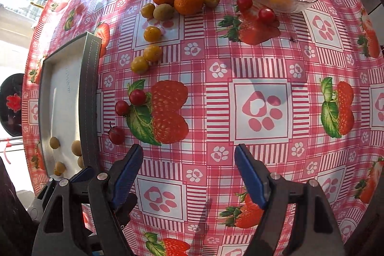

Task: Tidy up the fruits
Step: 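Move both tools back toward the fruits, left tool nearing a red cherry tomato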

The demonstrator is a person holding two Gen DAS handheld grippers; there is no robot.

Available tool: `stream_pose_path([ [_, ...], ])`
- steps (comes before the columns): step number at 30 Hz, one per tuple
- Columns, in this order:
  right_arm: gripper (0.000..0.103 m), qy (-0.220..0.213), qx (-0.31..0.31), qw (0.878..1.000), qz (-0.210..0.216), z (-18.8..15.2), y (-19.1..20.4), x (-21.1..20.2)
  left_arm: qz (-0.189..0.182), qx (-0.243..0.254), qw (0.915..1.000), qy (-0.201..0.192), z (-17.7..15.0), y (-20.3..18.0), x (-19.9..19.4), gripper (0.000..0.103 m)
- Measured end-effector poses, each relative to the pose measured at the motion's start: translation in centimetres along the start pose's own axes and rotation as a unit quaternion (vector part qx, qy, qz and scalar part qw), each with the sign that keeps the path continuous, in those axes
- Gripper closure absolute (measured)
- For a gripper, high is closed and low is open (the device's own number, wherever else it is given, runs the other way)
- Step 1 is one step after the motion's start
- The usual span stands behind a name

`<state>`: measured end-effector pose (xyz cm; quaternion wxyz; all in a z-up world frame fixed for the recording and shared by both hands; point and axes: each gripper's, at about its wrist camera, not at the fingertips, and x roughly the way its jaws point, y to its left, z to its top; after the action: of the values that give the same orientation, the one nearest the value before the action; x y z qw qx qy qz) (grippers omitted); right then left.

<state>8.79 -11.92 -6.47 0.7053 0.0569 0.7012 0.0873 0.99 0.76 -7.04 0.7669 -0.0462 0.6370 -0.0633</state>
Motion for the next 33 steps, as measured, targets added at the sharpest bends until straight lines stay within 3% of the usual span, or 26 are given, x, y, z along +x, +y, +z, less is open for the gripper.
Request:
stream_pose_path([
  [9, 0.022, -0.003, -0.047, 0.999, 0.008, 1.6, 1.0, 0.9, 0.062, -0.006, 0.9977, -0.028, 1.3, 0.8, 1.3, 0.028],
  [16, 0.022, -0.017, -0.059, 0.998, 0.011, 4.6, 2.0, 1.9, 0.066, -0.011, 0.9967, -0.045, 3.5, 1.4, 1.5, 0.028],
  [20, 0.039, -0.017, -0.073, 0.997, -0.002, 5.6, 1.9, 2.8, 0.069, -0.014, 0.9968, -0.038, 3.9, 0.7, 2.2, 0.028],
  [25, 0.04, -0.016, -0.101, 0.995, 0.002, 6.0, 2.2, 3.6, 0.074, -0.042, 0.996, -0.027, 3.6, 1.5, 3.7, 0.028],
  [31, 0.04, -0.037, -0.136, 0.99, 0.004, 7.5, 4.3, 4.4, 0.074, -0.021, 0.9964, -0.034, 3.7, 2.0, 3.9, 0.028],
  [33, 0.045, -0.045, -0.145, 0.988, 0.011, 8.4, 5.2, 4.6, 0.075, -0.018, 0.9964, -0.035, 3.8, 2.0, 3.9, 0.028],
])
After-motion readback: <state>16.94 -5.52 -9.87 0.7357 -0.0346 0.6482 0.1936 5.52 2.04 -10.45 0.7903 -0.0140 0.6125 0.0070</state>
